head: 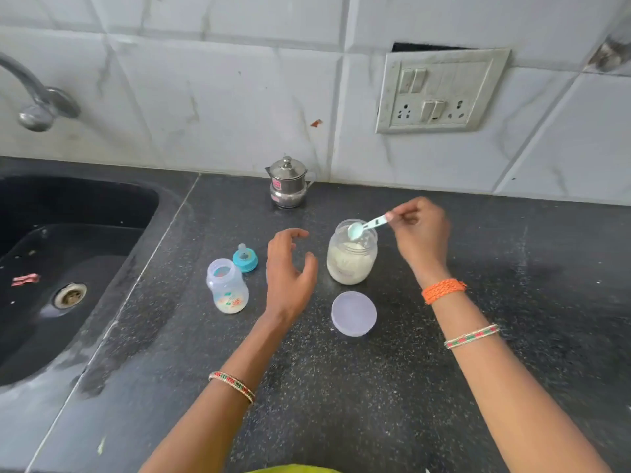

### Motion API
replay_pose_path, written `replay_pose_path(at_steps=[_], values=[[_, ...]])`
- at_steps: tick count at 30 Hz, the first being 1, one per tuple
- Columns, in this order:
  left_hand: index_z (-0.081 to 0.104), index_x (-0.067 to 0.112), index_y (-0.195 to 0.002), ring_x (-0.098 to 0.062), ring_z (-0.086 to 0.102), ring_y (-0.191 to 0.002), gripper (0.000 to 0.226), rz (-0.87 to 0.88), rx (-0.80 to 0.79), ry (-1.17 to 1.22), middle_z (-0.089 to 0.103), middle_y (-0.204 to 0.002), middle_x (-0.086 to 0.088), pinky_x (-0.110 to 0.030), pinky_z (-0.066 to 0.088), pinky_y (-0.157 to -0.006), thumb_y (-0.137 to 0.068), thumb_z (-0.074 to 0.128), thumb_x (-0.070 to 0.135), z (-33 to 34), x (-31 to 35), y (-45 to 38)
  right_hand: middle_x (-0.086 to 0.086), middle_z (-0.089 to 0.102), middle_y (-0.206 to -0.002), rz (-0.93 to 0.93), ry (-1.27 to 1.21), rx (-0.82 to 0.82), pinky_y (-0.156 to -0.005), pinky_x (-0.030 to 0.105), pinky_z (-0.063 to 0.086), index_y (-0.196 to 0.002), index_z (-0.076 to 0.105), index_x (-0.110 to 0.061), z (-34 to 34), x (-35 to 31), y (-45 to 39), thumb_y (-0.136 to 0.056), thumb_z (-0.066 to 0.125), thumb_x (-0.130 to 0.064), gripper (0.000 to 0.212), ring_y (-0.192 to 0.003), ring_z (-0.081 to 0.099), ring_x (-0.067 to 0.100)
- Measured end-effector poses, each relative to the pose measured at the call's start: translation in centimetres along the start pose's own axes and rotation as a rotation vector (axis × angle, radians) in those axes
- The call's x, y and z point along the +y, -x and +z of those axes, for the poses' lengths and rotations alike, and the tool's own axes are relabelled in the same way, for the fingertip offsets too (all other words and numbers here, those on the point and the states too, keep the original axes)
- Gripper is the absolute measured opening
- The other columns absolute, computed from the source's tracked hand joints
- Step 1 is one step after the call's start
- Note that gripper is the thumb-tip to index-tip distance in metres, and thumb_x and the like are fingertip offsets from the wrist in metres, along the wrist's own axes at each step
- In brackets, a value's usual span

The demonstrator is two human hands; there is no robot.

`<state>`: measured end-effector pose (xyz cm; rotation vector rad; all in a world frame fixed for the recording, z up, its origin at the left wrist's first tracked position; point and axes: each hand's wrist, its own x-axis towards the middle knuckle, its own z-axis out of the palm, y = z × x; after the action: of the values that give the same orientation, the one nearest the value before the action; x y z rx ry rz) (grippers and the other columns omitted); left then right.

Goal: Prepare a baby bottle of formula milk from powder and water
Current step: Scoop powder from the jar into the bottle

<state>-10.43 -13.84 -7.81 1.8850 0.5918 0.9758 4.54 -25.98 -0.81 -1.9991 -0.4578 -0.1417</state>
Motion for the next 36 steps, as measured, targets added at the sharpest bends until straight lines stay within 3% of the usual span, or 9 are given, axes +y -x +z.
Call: replay_pose_path(at_steps=[4,7,9,12,17,22,27,32,36], values=[[0.050,0.031,-0.102,-0.011,0.051,-0.100,0.027,-0.008,-0.061,-0.023,0.053,-0.104,0.019,-0.018,0.039,-0.083,-0.079,0.049,0.016,1.1,-0.2,-1.7,-0.010,0.066,-0.068,-0.160,0.236,-0.211,-0.089,0.040,0.044,-0.069,0.067,-0.024,2.1,0.4,-0.5,-0.075,0.075,-0.022,0.011,-0.073,0.064,0.011],[0.052,0.029,-0.098,-0.010,0.054,-0.099,0.024,-0.004,-0.058,-0.025,0.056,-0.103,0.015,-0.017,0.042,-0.081,-0.079,0.048,0.014,1.1,-0.5,-2.8,-0.002,0.070,-0.084,-0.371,0.560,-0.355,-0.082,0.036,0.027,-0.080,0.075,-0.021,3.0,0.6,-1.1,-0.087,0.064,-0.033,0.017,-0.092,0.056,0.022],[0.053,0.030,-0.097,-0.007,0.055,-0.099,0.024,-0.017,-0.060,-0.014,0.058,-0.105,0.011,-0.017,0.045,-0.081,-0.080,0.048,0.014,1.0,-0.8,-3.6,0.002,0.063,-0.094,-0.473,0.738,-0.363,-0.081,0.038,0.026,-0.090,0.075,-0.020,3.1,0.8,-1.4,-0.092,0.055,-0.039,0.028,-0.095,0.049,0.024],[0.055,0.031,-0.095,-0.002,0.056,-0.096,0.025,-0.033,-0.049,0.018,0.060,-0.105,0.008,-0.012,0.046,-0.078,-0.078,0.046,0.014,1.0,-0.9,-4.4,0.005,0.057,-0.093,-0.504,0.853,-0.346,-0.081,0.040,0.028,-0.086,0.073,-0.016,2.5,0.9,-1.4,-0.097,0.044,-0.040,0.039,-0.093,0.047,0.025],[0.057,0.032,-0.092,-0.007,0.057,-0.083,0.029,-0.066,0.022,0.112,0.062,-0.102,0.006,-0.022,0.048,-0.068,-0.077,0.046,0.008,1.2,-0.3,-6.9,-0.001,0.059,-0.086,-0.338,0.360,-0.247,-0.079,0.035,0.041,-0.089,0.068,-0.014,2.2,-0.4,-3.5,-0.084,0.055,-0.013,0.014,-0.082,0.054,0.015],[0.060,0.014,-0.099,-0.005,0.055,-0.080,0.022,-0.202,0.185,0.146,0.064,-0.095,0.004,-0.023,0.046,-0.069,-0.083,0.049,0.002,0.8,0.0,-12.0,-0.006,0.060,-0.081,-0.152,0.081,-0.459,-0.063,0.003,0.039,-0.095,0.067,-0.010,7.9,-1.7,-10.2,-0.078,0.058,-0.002,0.020,-0.068,0.052,0.000],[0.061,0.008,-0.097,-0.005,0.055,-0.077,0.017,-0.281,0.296,0.123,0.065,-0.092,-0.002,-0.009,0.042,-0.068,-0.085,0.052,0.003,0.9,-1.0,-14.9,0.005,0.058,-0.098,0.023,0.063,-0.686,-0.091,0.033,0.049,-0.112,0.061,-0.006,15.9,0.1,-14.9,-0.084,0.069,-0.016,0.031,-0.094,0.057,0.018],[0.061,0.011,-0.098,-0.007,0.056,-0.078,0.018,-0.342,0.289,0.139,0.065,-0.092,0.000,-0.017,0.046,-0.071,-0.085,0.052,0.004,1.4,-2.1,-15.1,0.002,0.051,-0.078,0.129,-0.107,-0.793,-0.093,0.047,0.052,-0.081,0.054,-0.013,18.8,1.2,-15.6,-0.085,0.069,-0.014,0.015,-0.090,0.054,0.022],[0.061,0.015,-0.094,-0.009,0.057,-0.077,0.020,-0.345,0.285,0.181,0.064,-0.088,0.005,-0.023,0.048,-0.073,-0.084,0.051,0.002,1.2,-2.0,-14.9,0.005,0.056,-0.084,0.331,-0.374,-0.837,-0.092,0.049,0.051,-0.077,0.049,-0.013,18.3,1.0,-14.9,-0.089,0.062,-0.005,0.019,-0.090,0.059,0.020]])
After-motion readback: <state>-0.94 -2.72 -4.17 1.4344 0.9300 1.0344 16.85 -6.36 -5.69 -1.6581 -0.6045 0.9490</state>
